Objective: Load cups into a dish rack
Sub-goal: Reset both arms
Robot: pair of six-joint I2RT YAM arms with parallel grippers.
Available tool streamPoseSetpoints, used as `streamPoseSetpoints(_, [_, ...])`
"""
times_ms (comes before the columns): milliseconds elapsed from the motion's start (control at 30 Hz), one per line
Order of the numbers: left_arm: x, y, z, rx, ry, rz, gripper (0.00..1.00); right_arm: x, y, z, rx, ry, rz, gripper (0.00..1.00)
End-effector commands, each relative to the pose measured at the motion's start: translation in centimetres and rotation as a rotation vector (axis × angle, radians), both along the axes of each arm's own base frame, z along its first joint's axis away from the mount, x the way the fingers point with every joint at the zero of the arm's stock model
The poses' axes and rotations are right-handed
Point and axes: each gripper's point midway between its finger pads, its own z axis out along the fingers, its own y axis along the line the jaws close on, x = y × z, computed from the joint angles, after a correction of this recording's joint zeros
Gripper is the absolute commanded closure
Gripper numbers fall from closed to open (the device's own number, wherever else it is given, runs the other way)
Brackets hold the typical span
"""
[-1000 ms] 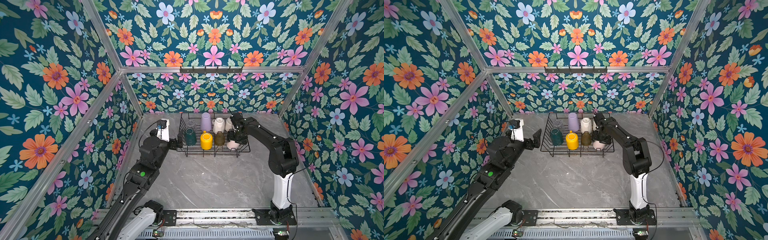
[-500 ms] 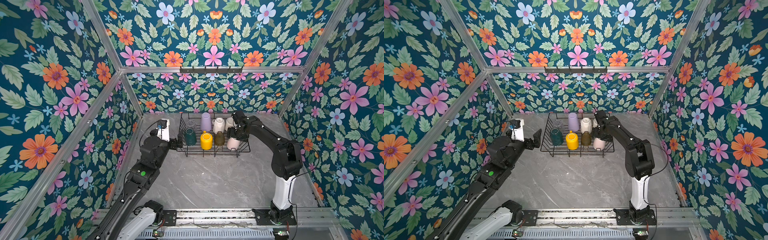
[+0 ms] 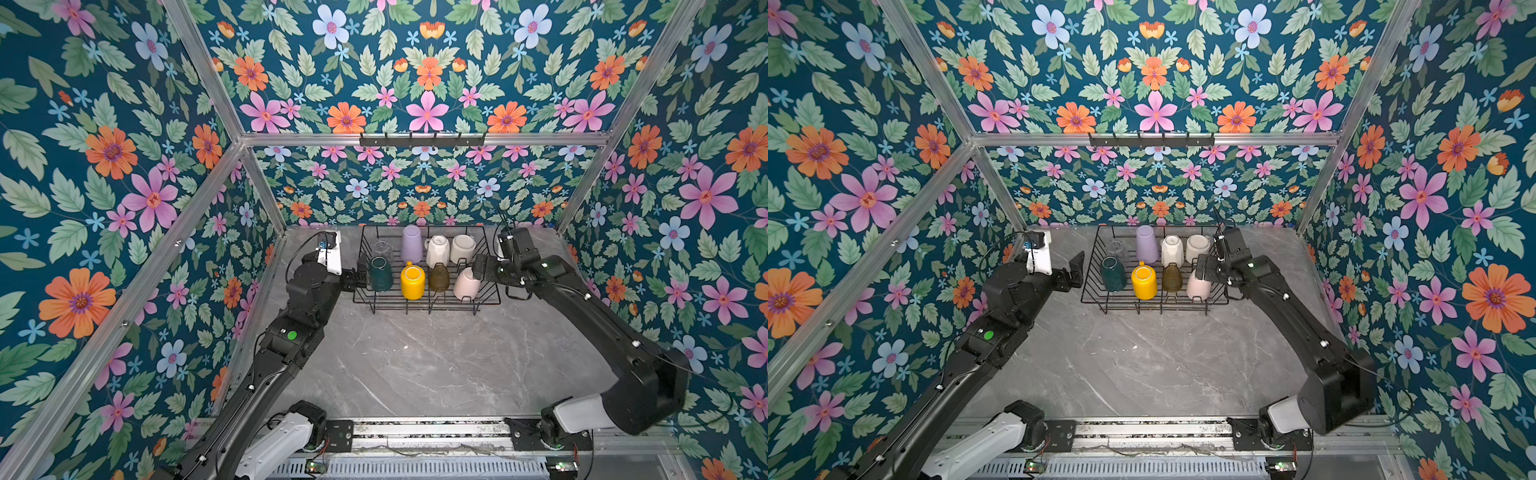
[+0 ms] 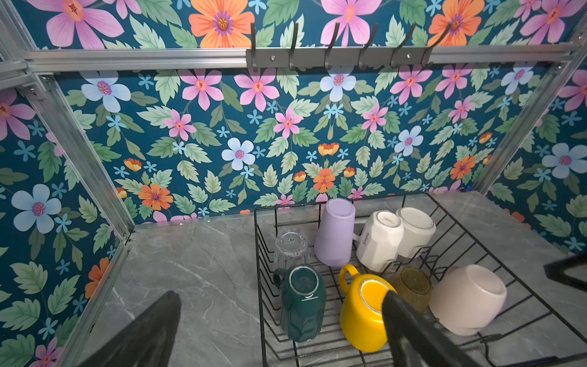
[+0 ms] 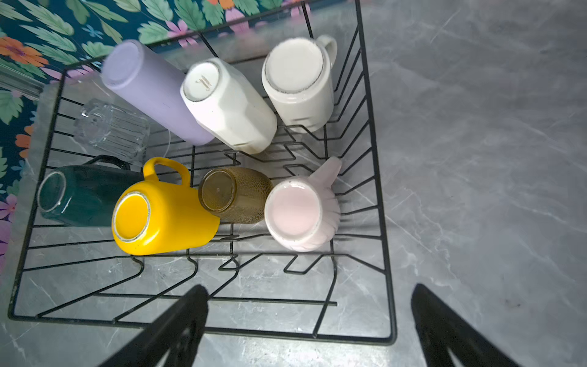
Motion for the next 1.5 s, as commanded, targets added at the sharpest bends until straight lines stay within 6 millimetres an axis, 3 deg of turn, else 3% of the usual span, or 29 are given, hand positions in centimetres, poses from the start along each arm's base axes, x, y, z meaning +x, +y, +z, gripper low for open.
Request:
streamPoseSetpoints(0, [0.7,1.4,1.1,-0.092,-0.052,0.1,0.0,0.1,-1.5,1.4,-0.033,-0.149,0.007,0.01])
streamPoseSetpoints(67, [1.3,1.5,0.2,-0.106,-0.076,0.122,0.0,-0.4,-2.9,1.1,-0.016,-0.185,-0.017,0.01])
streamPoseSetpoints(300, [3.6,3.8,-7.6,0.035,-0.031,0.311,0.0,-2.3,-8.3,-1.6,-0.117,-0.262,-0.141,0.01])
streamPoseSetpoints(467, [3.4,5.2,-11.0,0.139,-0.089,0.38,0.0,-3.2,-11.0,-4.2,-0.176,-0.352,-0.212,0.01])
streamPoseSetpoints(633, [2.3,8.6,-14.3,0.135,-0.093,0.466,0.0,-3.5,-12.9,-6.3,-0.292,-0.443,-0.259,0.01])
streamPoseSetpoints(1000, [-0.4,14.8,-19.3,0.023,-0.076,0.613,0.0,-1.2,-12.7,-9.9,-0.381,-0.519,-0.191,0.01])
streamPoseSetpoints(1133, [0.6,14.5,-21.5,0.051,-0.023,0.595,0.0,-0.5,-12.2,-10.2,-0.328,-0.553,-0.13,0.01])
streamPoseSetpoints(1333, [2.1,13.0,-21.1,0.093,-0.083,0.514,0.0,0.0,-12.2,-11.3,-0.31,-0.562,-0.109,0.01])
streamPoseSetpoints(1467, [2.2,13.3,-21.3,0.122,-0.104,0.533,0.0,0.2,-12.5,-11.4,-0.288,-0.556,-0.111,0.01])
